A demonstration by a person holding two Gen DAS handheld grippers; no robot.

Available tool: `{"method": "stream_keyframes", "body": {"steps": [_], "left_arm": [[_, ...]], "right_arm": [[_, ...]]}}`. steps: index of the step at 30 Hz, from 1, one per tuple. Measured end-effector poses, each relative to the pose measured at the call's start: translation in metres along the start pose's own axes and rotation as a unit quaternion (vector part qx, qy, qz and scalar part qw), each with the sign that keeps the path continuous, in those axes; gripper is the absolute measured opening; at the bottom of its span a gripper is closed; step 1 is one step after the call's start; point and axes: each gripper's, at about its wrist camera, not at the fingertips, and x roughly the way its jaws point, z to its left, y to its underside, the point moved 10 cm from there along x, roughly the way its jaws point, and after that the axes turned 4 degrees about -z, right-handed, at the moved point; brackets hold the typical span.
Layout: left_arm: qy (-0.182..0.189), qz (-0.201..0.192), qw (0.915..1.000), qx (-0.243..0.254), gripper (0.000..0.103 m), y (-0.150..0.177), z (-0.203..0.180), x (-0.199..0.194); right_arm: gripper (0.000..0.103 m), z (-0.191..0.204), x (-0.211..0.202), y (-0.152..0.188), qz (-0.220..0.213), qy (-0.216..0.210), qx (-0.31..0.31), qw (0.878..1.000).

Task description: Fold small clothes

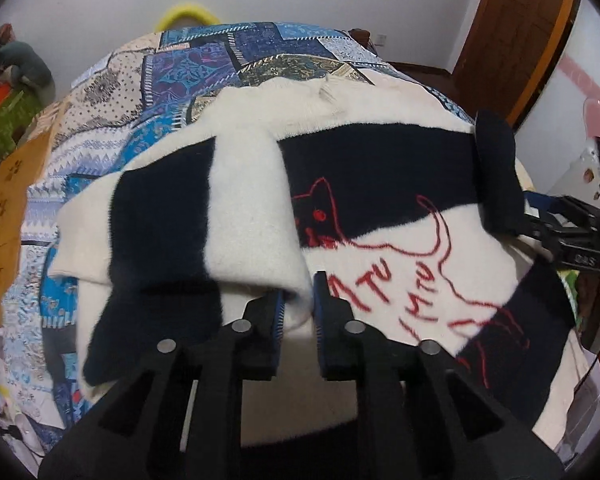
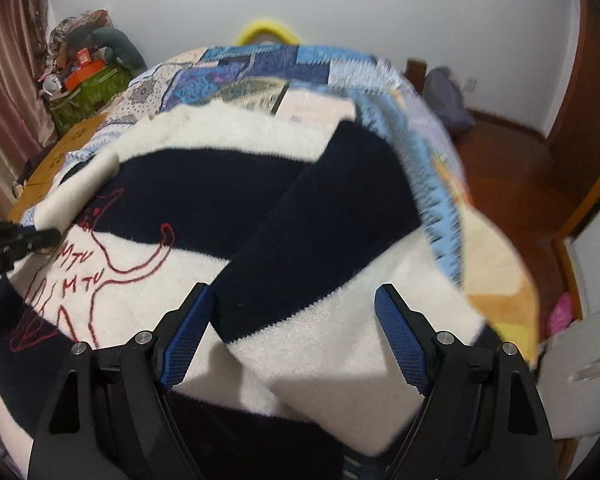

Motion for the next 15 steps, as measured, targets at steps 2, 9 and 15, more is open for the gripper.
{"method": "stream_keyframes", "body": {"steps": [2,9,15], "left_arm": [[0.005,-0.003,1.0,-0.001,0.033,0.001,0.001,-0.009],[-0.041,-0.05,0.9977,-0.017,0.053,-0.001,0.034,-0.055],[-0.08,-0.06,0.9936,-0.053,0.053,0.006,0.081,-0.072]], "right_arm": [[0.083,0.002,0.009,0.007,0.01,-0.022,0.02,0.999],[0.081,0.006,0.016,0.005,0.001,-0.008,0.008,1.0],[0.018,-0.015,0.004,0.0,-0.018,0.015,0.009,1.0]]}}
